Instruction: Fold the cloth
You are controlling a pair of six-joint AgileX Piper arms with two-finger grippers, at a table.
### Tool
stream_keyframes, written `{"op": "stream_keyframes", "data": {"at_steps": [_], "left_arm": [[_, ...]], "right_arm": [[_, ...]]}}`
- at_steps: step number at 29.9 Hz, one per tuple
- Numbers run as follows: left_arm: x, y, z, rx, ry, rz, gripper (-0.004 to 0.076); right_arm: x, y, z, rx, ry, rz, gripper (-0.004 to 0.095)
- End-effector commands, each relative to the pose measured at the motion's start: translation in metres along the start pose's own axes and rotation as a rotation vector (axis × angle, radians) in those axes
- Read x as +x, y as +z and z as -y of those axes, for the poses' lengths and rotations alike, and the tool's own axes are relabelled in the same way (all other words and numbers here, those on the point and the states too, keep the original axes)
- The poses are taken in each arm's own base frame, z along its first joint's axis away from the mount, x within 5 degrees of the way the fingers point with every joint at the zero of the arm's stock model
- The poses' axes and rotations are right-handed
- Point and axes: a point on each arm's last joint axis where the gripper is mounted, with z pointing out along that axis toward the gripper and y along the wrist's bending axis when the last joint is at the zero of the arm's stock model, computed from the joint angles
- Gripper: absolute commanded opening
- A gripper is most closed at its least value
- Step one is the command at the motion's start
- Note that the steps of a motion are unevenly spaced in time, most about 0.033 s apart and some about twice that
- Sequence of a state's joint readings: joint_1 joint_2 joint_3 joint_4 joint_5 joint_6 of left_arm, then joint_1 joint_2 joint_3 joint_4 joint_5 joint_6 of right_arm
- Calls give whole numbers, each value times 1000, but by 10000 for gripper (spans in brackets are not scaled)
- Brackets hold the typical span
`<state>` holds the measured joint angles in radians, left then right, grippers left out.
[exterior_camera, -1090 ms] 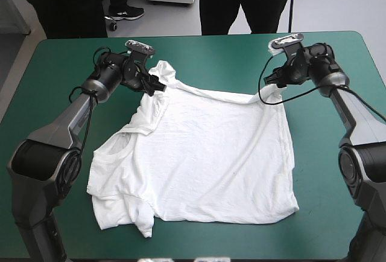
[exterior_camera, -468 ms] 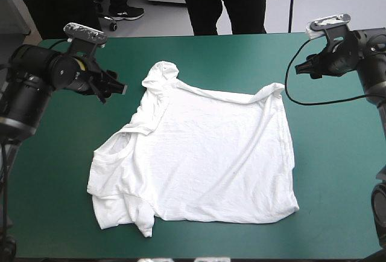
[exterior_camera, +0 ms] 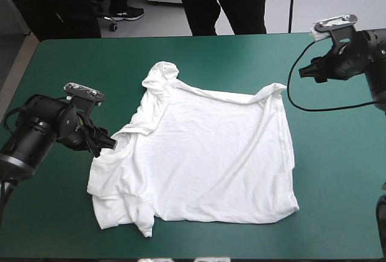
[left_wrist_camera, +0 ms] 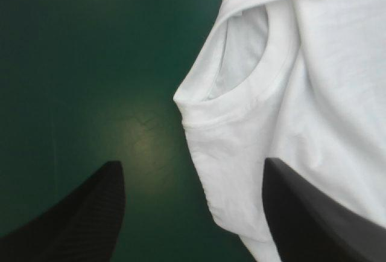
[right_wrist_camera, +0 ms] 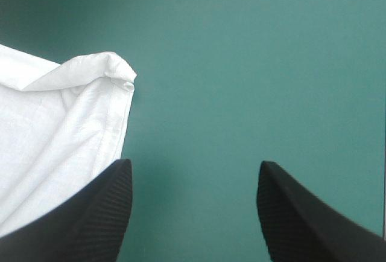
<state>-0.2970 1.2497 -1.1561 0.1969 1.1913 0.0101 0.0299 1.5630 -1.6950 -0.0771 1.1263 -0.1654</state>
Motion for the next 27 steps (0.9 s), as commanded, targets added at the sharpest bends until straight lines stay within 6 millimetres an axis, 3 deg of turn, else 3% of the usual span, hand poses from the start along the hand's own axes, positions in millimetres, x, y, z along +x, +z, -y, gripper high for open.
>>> {"op": "stream_keyframes", "data": {"at_steps": [1,13,19,27], "left_arm": [[-3,13,-6,-47,-9,18,480],[-12,81,-35,18,-160,-75,479],[-14,111,-27,78,-159,-145,479],[9,143,-14,137,-175,-250,473]], "right_arm": [[-5,-27,6,32,-21,95,577],[-5,-27,5,19,-33,96,577],[-5,-27,5,20,-37,98,577],[-5,-27,5,20,-37,98,577]]}}
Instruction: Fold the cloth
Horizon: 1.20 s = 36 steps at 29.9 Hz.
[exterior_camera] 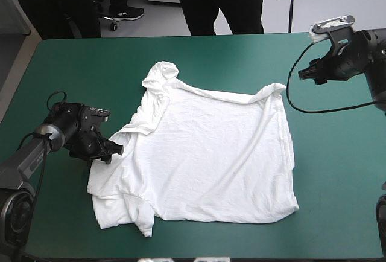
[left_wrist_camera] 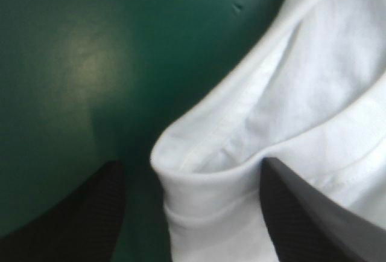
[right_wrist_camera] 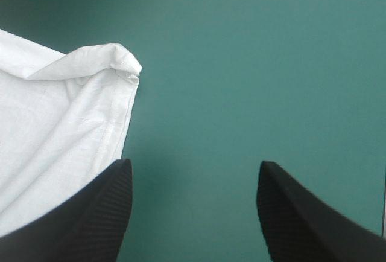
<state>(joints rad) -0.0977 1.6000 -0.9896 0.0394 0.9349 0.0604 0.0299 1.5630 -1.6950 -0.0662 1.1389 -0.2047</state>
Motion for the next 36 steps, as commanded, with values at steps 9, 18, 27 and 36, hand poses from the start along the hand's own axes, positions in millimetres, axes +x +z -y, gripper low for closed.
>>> {"op": "stream_keyframes", "data": {"at_steps": [9,18,27,36], "left_arm": [[6,4,6,55,25,43,329],[3,3,2,10,18,70,-17],[-12,-41,-25,-272,3,165,-17],[-39,-93,-53,-513,-26,320,-17]], "right_arm": [[-6,-27,6,34,-3,109,577],[-6,-27,6,34,-1,108,577],[-6,-27,5,30,1,105,577],[-7,-27,0,-30,25,116,577]]}}
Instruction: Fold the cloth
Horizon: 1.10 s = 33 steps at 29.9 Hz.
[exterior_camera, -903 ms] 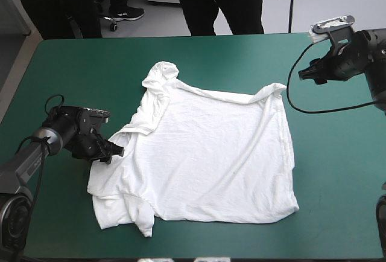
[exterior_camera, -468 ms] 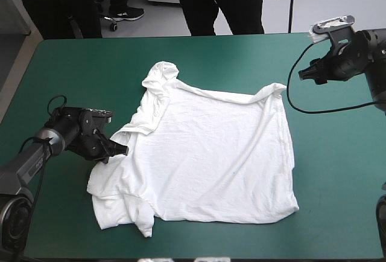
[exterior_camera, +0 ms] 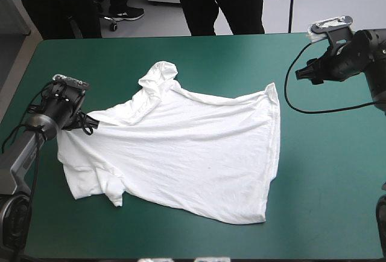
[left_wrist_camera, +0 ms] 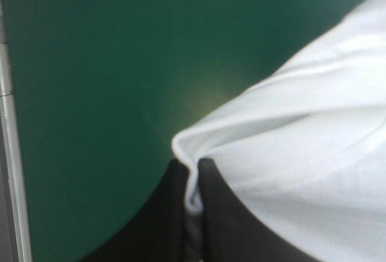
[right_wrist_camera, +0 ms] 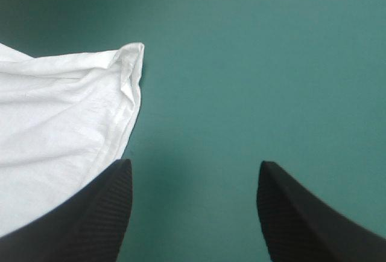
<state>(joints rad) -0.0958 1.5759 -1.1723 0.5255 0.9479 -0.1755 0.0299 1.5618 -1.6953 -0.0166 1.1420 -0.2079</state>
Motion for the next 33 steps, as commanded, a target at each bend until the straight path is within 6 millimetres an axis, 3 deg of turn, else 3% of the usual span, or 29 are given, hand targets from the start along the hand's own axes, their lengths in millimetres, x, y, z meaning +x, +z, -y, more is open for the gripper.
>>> {"op": "stream_keyframes", "data": {"at_steps": [1,7,12,25,33], "left_arm": [[-13,-26,-35,-122,-62,116,-17],[-10,-26,-85,-182,-210,144,-17],[0,-22,-114,-219,-337,138,-17],[1,-19,-136,-281,-429,172,-17],[-11,-29,-142,-244,-514,207,-16]], "right_arm": [[-6,-26,2,8,0,109,577],[-7,-26,1,-7,-7,113,577],[-8,-26,-2,-36,-3,122,577],[-9,-27,-5,-68,-10,137,577],[-9,-27,-8,-100,-18,144,577]]}}
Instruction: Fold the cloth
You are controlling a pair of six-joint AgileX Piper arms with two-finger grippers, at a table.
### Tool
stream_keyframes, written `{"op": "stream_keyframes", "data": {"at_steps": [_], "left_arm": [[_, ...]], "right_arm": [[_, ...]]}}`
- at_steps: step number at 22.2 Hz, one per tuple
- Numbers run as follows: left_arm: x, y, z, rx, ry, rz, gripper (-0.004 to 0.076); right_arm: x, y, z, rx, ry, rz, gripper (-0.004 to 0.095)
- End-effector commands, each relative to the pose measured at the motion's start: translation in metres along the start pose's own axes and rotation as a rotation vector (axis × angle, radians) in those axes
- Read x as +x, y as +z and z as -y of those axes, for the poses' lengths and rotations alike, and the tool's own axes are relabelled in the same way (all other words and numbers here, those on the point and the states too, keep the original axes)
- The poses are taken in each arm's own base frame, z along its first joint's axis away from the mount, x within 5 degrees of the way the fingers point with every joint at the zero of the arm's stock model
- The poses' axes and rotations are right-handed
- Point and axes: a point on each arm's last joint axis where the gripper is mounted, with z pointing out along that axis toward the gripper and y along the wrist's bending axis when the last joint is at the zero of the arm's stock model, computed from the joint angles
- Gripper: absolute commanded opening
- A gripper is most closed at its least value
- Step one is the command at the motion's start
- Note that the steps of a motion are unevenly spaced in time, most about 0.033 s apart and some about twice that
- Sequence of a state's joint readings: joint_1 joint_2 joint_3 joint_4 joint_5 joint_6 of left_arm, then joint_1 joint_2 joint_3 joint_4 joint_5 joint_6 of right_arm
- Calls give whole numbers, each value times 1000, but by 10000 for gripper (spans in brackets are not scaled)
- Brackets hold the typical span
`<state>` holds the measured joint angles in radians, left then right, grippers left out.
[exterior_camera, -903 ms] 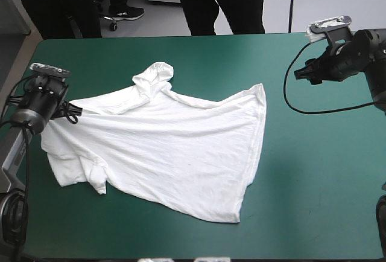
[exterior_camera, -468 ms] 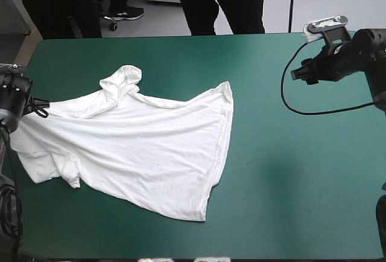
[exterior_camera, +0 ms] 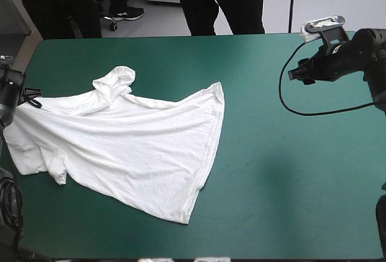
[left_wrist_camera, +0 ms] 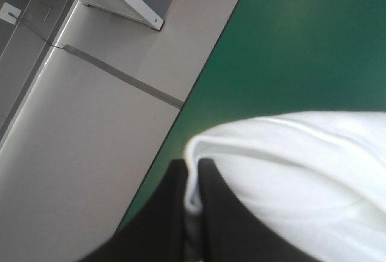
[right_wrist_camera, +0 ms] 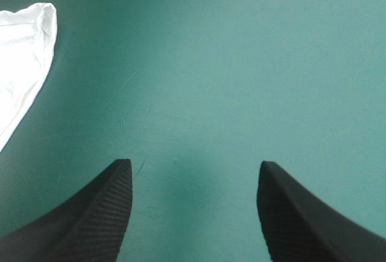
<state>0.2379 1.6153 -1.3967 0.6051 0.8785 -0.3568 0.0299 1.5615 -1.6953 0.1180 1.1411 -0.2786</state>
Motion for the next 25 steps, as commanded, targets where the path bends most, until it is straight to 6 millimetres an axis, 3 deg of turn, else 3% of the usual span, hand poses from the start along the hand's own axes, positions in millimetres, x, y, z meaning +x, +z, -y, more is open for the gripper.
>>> {"op": "stream_keyframes", "data": {"at_steps": [1,5,8,10,12,16,21,25], "left_arm": [[-15,-27,-14,-4,-46,91,-12],[-18,-32,-14,30,-17,81,101],[-21,-41,-11,114,9,53,427],[-21,-49,-12,147,-1,19,547],[-15,-67,-10,249,15,1,543],[-8,-130,10,580,150,148,540],[21,-212,52,792,511,307,540],[49,-230,80,886,690,315,538]], "right_arm": [[-8,-26,0,19,-12,113,577],[-8,-26,0,19,-12,113,577],[-8,-26,0,19,-12,113,577],[-8,-26,0,19,-15,113,577],[-8,-26,0,19,-16,112,577],[-8,-26,0,20,-27,114,577],[-8,-26,0,21,-39,114,577],[-7,-26,2,39,-50,108,577]]}}
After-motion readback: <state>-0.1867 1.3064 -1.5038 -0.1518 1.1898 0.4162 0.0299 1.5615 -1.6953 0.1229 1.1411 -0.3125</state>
